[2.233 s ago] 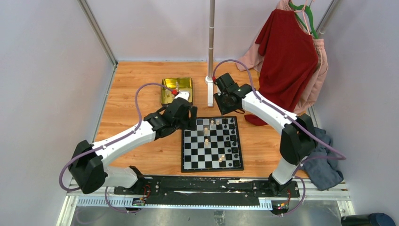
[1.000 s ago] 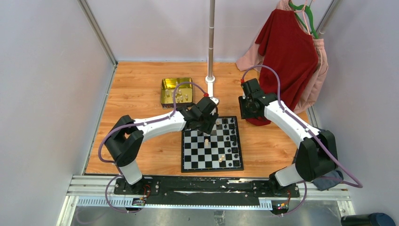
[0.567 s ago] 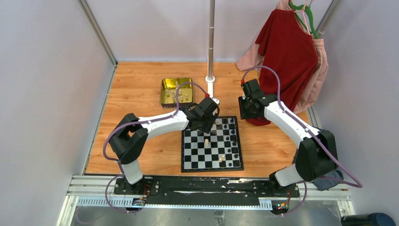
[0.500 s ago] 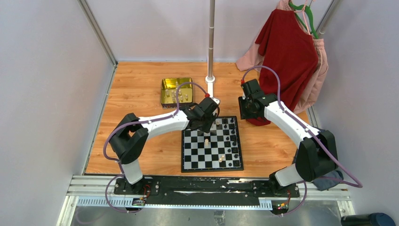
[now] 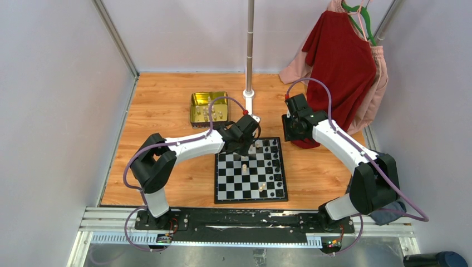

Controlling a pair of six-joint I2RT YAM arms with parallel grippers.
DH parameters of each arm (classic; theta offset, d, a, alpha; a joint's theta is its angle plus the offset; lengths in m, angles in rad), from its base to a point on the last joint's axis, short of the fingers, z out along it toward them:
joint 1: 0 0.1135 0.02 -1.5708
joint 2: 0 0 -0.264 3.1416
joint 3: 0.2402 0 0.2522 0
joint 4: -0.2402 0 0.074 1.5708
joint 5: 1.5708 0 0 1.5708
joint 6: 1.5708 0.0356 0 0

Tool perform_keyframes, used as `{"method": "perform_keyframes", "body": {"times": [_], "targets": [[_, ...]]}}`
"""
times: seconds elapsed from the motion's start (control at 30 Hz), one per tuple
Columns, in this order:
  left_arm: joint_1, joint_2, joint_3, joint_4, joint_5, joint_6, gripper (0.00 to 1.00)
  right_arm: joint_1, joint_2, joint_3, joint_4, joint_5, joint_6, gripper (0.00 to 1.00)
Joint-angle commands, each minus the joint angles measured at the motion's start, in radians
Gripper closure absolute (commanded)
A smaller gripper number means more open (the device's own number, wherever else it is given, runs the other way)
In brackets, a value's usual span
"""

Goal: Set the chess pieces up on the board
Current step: Pick up the chess piece from the chessboard, then place the chess piece on the chessboard.

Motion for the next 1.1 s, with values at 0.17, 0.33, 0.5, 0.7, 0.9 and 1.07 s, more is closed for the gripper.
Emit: {"method": "perform_keyframes", "body": {"times": [0.17,0.33,0.5,0.7,0.9,1.07], "targets": [[-0.006,-0.035,0.013,-0.040,-0.063,-0.019,0.95,-0.011,-0.016,-0.015,-0.002,-0.011,0.013,0.64],[-0.006,-0.057,0.006,-0.049,-0.080,-0.032,0.96,-0.010,-0.018,-0.017,-0.005,-0.012,0.014,0.64],[-0.006,-0.097,-0.018,-0.065,-0.116,-0.056,0.98,-0.012,-0.016,-0.019,-0.005,-0.012,0.012,0.65],[-0.006,-0.153,-0.057,-0.093,-0.151,-0.108,1.00,-0.011,-0.008,-0.022,-0.002,-0.016,0.014,0.65],[-0.006,-0.217,-0.111,-0.124,-0.181,-0.161,1.00,-0.011,0.000,-0.021,0.001,-0.023,0.015,0.65],[-0.006,-0.256,-0.148,-0.146,-0.202,-0.196,1.00,-0.011,0.010,-0.017,0.003,-0.031,0.017,0.65]]}}
